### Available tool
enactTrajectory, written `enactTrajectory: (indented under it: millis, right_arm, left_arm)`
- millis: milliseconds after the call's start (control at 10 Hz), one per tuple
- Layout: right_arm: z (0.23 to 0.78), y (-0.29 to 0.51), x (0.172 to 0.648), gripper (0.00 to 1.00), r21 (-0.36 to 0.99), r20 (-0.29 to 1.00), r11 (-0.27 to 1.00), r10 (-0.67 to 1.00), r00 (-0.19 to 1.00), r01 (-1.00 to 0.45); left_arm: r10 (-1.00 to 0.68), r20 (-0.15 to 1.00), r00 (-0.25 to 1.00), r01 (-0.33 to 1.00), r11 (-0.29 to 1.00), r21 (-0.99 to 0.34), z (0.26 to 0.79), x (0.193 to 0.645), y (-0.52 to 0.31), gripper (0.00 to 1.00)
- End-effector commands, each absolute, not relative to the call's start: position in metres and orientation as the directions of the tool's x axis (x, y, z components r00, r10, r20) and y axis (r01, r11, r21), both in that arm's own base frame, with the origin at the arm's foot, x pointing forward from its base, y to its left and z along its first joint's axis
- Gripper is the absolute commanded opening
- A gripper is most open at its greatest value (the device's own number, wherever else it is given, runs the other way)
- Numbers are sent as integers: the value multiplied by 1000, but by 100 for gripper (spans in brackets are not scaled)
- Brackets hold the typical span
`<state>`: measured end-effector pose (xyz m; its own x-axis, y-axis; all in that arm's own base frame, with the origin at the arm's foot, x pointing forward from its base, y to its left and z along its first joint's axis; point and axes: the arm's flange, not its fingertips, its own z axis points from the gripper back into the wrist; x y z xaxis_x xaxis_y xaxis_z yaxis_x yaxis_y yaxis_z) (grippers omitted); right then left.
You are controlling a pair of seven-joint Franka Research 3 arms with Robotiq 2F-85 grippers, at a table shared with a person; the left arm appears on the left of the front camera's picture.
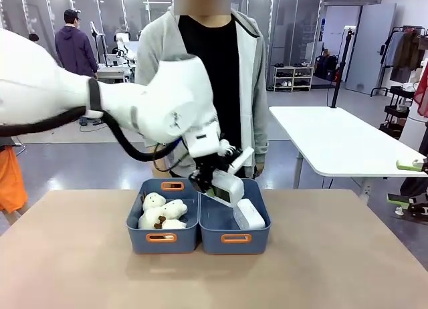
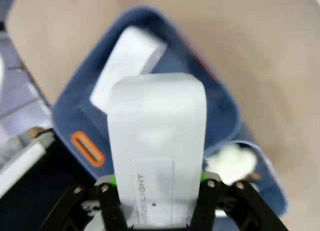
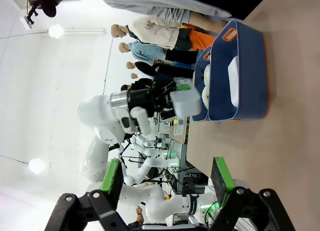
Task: Sort the digital clocks into the basket.
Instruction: Pick up the Digital clock from the table and place it into the empty Plastic storage basket.
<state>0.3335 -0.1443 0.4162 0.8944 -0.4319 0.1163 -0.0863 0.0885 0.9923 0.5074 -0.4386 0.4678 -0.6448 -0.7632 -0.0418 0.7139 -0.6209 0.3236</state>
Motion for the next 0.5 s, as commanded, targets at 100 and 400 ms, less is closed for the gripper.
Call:
enactTrajectory:
  millis: [100, 400]
  right_arm:
    - [421, -143, 334, 90, 995, 98, 76, -440, 892, -72]
    - [421, -143, 334, 90, 995, 98, 76, -440, 892, -72]
  left_arm:
    - [-823, -68, -564, 778, -557, 290, 442, 561, -474, 52]
    - [-842, -51, -537, 813, -533, 236, 423, 562, -471, 52]
